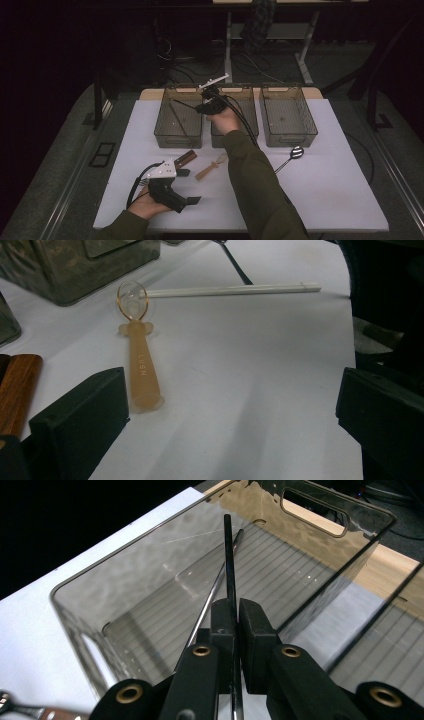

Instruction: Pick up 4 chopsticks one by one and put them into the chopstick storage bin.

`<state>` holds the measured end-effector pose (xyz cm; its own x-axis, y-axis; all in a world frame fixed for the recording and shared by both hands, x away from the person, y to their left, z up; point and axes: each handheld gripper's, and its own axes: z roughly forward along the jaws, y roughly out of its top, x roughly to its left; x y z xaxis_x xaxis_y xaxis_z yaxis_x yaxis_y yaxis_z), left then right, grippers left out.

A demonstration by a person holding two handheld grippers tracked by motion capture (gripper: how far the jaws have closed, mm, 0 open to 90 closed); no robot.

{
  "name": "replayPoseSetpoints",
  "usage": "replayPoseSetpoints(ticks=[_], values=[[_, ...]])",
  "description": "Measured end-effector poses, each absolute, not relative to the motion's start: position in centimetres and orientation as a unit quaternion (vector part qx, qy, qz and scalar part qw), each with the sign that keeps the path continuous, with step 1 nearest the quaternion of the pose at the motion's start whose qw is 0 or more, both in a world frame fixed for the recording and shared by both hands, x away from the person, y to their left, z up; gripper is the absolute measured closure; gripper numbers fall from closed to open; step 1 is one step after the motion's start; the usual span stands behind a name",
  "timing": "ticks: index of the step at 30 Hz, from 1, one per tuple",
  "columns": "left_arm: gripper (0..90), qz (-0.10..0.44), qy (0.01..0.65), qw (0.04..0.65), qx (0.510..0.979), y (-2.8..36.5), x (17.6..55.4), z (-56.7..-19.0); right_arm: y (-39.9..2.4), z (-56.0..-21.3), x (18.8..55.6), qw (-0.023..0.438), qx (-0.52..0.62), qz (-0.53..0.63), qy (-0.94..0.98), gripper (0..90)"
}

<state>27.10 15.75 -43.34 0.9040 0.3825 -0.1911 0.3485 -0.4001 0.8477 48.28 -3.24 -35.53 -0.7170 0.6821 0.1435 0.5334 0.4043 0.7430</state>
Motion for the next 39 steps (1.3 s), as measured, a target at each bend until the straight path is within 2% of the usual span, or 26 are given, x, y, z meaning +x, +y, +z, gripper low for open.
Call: replayPoseSetpoints(ticks=[24,26,30,34,39], values=[[0.0,0.016,0.218,0.509,0.832,16.1,27.2,-43.2,2.7,-37.1,50.2,0.113,0.375,0.365,0.845,83.5],[0.0,0.016,0.218,0.509,0.833,16.1,27.2,-43.1,2.7,-37.1,50.2,0.122,0.375,0.366,0.843,75.9],[0.0,0.015,0.219,0.509,0.832,16.1,27.2,-43.2,2.3,-36.8,50.2,0.119,0.382,0.375,0.836,69.9],[0.0,0.015,0.219,0.508,0.833,16.1,27.2,-43.2,1.9,-36.5,50.2,0.100,0.389,0.383,0.832,64.6],[0.0,0.016,0.219,0.507,0.833,16.1,27.2,-43.2,1.3,-36.3,50.0,0.078,0.386,0.385,0.835,53.1]])
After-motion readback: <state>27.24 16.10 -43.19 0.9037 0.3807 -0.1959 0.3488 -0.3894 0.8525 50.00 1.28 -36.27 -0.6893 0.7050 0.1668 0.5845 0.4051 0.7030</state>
